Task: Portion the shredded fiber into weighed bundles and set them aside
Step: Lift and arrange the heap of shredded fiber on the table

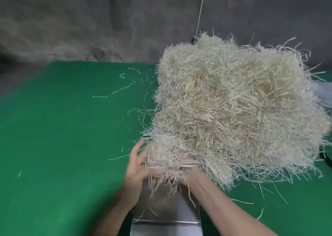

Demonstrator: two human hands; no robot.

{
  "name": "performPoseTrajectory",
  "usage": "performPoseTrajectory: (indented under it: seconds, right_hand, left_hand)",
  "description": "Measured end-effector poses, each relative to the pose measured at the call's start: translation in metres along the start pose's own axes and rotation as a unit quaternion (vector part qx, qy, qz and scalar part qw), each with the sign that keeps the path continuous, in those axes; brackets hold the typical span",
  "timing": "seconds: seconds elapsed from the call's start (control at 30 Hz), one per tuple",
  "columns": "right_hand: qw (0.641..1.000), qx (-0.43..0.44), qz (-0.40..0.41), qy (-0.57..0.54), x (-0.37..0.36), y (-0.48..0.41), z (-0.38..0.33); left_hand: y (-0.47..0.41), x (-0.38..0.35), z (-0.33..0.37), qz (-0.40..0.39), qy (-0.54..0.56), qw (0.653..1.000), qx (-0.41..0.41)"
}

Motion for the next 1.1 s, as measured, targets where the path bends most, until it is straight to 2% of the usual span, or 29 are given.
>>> performPoseTrajectory:
  seconds: [0.03,0.07,0.1,0.13,0.17,0.2,0.23,0.27,0.3,0.33,0.4,0.43,0.5,0.57,0.63,0.77,0.83,0.97,1.03,1.1]
  right_hand:
    - [0.999,-0.009,0.04,-0.014,0.002,0.002,-0.003]
    - [1.0,-0.016,0.017,-0.011,0.003,0.001,-0.004]
    - [0.999,-0.003,0.007,0.035,-0.004,0.008,-0.009]
    - [0.992,0.002,-0.021,0.125,0.0,0.006,-0.005]
    - [0.965,0.021,-0.032,0.259,0.0,0.009,-0.003]
    - [0.908,0.058,-0.052,0.412,0.004,0.012,0.0]
    - [0.855,0.1,-0.063,0.504,0.004,0.015,-0.001]
    - [0.831,0.13,-0.085,0.534,0.007,0.017,-0.002]
    - [0.829,0.153,-0.11,0.527,0.012,0.02,-0.004]
    - [0.832,0.158,-0.147,0.511,0.019,0.023,-0.005]
    - [0.826,0.169,-0.205,0.498,0.032,0.029,-0.006]
    - [0.817,0.18,-0.209,0.507,0.038,0.032,-0.006]
    - [0.792,0.216,-0.182,0.541,0.048,0.033,-0.006]
    - [0.761,0.248,-0.159,0.578,0.055,0.033,-0.001]
    - [0.721,0.261,-0.163,0.621,0.061,0.034,0.004]
    - [0.671,0.25,-0.189,0.672,0.076,0.034,0.013]
    - [0.657,0.238,-0.205,0.686,0.078,0.033,0.02]
    - [0.618,0.223,-0.219,0.722,0.08,0.032,0.03]
    - [0.615,0.229,-0.22,0.722,0.083,0.034,0.027]
    - [0.628,0.238,-0.224,0.706,0.084,0.039,0.022]
  left_hand:
    - [0.0,0.003,-0.002,-0.024,0.122,0.991,0.058]
    - [-0.003,0.004,-0.005,-0.043,0.163,0.98,0.105]
    - [-0.005,0.001,-0.004,-0.091,0.236,0.953,0.168]
    - [-0.005,0.001,-0.004,-0.118,0.23,0.944,0.204]
    - [-0.005,-0.004,-0.001,-0.15,0.276,0.915,0.253]
    - [-0.005,-0.009,0.003,-0.144,0.249,0.921,0.262]
    - [-0.009,-0.011,0.003,-0.113,0.252,0.919,0.281]
    - [-0.01,-0.01,0.002,-0.062,0.199,0.937,0.281]
    - [-0.011,-0.008,-0.001,-0.026,0.17,0.945,0.279]
    - [-0.011,-0.007,-0.007,-0.012,0.156,0.946,0.285]
    - [-0.008,-0.006,-0.018,-0.018,0.197,0.933,0.302]
    - [-0.004,-0.009,-0.021,-0.031,0.217,0.93,0.294]
    - [0.003,-0.014,-0.025,-0.032,0.168,0.952,0.255]
    - [0.004,-0.013,-0.023,-0.023,0.019,0.983,0.179]
    - [0.003,-0.006,-0.024,-0.032,-0.073,0.99,0.12]
    - [0.005,0.01,-0.024,-0.066,-0.021,0.992,0.107]
    - [0.008,0.01,-0.026,-0.062,-0.04,0.994,0.076]
    - [0.016,0.002,-0.036,-0.049,-0.208,0.977,-0.007]
    - [0.018,0.0,-0.043,-0.024,-0.277,0.96,-0.012]
    - [0.021,0.0,-0.045,-0.009,-0.277,0.961,-0.013]
Point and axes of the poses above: each hand's wrist, its own y-axis away from the middle knuckle, its own x-axis out of the back of the hand, z = x × y, the point moved 3 cm from there along -y, towards the middle knuckle, and after that the axes turned 11 degrees about x, right-handed, at the moved point
